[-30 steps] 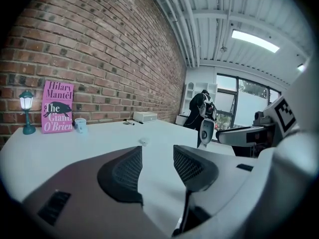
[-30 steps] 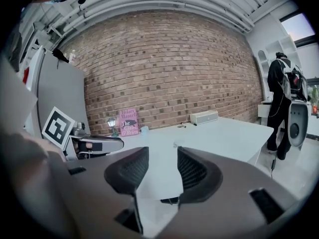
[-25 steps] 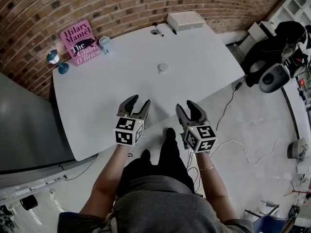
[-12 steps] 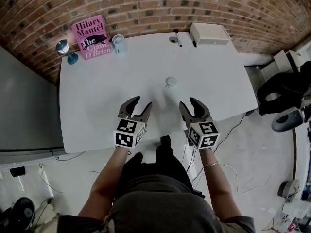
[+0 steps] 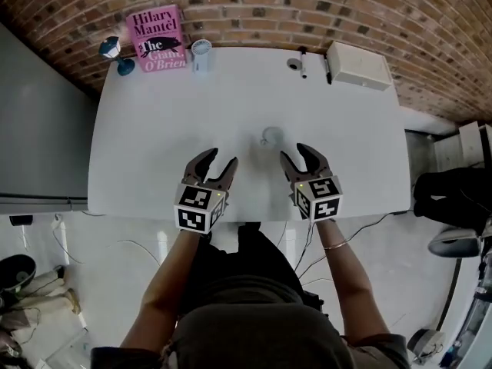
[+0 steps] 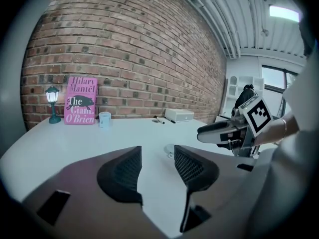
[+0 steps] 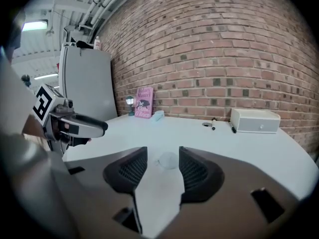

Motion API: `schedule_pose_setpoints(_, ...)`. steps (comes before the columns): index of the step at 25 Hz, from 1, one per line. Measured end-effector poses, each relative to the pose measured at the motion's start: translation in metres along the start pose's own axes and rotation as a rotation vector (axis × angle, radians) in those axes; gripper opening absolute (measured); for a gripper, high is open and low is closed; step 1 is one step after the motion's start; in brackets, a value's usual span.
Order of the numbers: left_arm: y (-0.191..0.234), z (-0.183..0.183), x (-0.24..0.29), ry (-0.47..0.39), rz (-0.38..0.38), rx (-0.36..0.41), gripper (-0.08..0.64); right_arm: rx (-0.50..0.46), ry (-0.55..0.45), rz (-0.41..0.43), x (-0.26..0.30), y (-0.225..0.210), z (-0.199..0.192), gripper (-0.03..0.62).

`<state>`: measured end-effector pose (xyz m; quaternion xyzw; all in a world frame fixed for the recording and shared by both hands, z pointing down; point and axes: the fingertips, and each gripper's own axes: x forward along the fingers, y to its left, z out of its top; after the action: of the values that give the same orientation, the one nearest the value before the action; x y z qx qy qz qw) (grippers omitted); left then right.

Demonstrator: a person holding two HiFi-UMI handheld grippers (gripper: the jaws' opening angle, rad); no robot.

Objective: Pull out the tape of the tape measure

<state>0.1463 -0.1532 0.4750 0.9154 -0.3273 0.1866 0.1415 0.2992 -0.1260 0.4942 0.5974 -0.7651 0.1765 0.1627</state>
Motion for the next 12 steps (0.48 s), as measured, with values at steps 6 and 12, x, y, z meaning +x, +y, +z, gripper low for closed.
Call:
schedule_pose_setpoints(6,-0.005,-0.004,0.01,0.017,0.064,-0.04,0.199,-0.078,0.07,0.108,0.028,-0.007,-0.009,0.203)
schedule_pose_setpoints(12,-0.002,-0.011,0.015,0.033,0.111,-0.076,0.198,-0.169,0.12,0.169,0.055,-0.011,-0.016,0.223)
